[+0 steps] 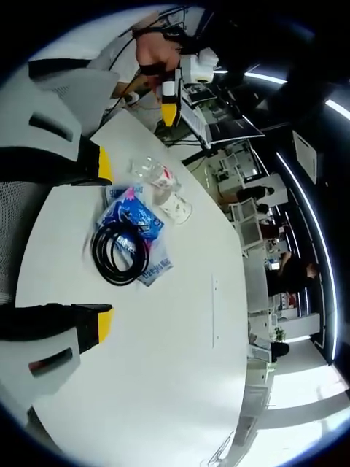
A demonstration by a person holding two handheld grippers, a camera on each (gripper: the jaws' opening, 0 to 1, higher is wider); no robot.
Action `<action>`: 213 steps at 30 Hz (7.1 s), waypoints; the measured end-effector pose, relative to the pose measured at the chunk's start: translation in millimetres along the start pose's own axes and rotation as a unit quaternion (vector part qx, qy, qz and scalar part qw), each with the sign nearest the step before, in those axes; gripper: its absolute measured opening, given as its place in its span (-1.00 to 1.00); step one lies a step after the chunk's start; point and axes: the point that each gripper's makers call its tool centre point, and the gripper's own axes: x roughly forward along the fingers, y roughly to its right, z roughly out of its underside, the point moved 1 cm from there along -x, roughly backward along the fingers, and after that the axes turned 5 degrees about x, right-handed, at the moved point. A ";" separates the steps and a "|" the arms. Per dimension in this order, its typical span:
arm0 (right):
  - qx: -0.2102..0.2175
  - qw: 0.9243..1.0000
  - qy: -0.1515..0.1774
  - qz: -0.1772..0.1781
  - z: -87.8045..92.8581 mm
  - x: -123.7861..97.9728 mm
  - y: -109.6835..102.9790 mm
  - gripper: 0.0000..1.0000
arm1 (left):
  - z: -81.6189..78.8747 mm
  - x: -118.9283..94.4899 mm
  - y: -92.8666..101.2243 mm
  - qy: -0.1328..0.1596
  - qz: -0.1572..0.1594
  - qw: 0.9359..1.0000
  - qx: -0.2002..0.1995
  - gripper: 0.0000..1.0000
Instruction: Arrange the tabletop items into an orderly group along one side of the table until the central work area is clear of visible clutter.
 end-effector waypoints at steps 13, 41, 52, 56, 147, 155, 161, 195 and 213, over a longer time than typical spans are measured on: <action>0.013 1.000 0.005 0.007 4.4 -3.8 5.7 0.28 | -0.2 21.7 -3.5 -0.020 -0.002 1.000 0.024 0.11; 0.021 1.000 0.007 0.011 1.7 -4.4 10.7 0.28 | 13.7 74.8 -33.7 -0.084 -0.026 0.996 -0.017 0.02; 0.025 1.000 -0.001 0.014 9.1 -3.3 14.7 0.28 | 32.5 99.1 -33.2 -0.125 -0.036 0.990 -0.056 -0.04; 0.028 0.999 0.003 0.014 7.3 -3.0 14.7 0.28 | 36.3 107.1 -29.5 -0.137 -0.034 0.988 -0.060 -0.05; -0.008 1.000 -0.021 -0.017 3.2 19.6 -0.9 0.30 | 95.7 61.1 -24.4 -0.237 -0.070 0.967 -0.057 -0.09; -0.004 1.000 -0.021 -0.014 6.2 17.5 -2.1 0.29 | 83.7 75.4 -33.1 -0.238 -0.064 0.967 -0.066 -0.04; 0.001 1.000 -0.022 -0.012 9.4 15.7 -2.8 0.29 | 80.4 86.2 -35.9 -0.242 -0.057 0.966 -0.077 -0.03; 0.009 1.000 -0.024 -0.008 10.5 19.5 5.9 0.28 | 76.1 98.9 -43.9 -0.242 -0.050 0.968 -0.046 -0.25; 0.003 1.000 -0.024 -0.015 10.3 20.4 0.5 0.28 | 51.8 79.2 -51.4 -0.206 -0.065 0.976 -0.032 -0.26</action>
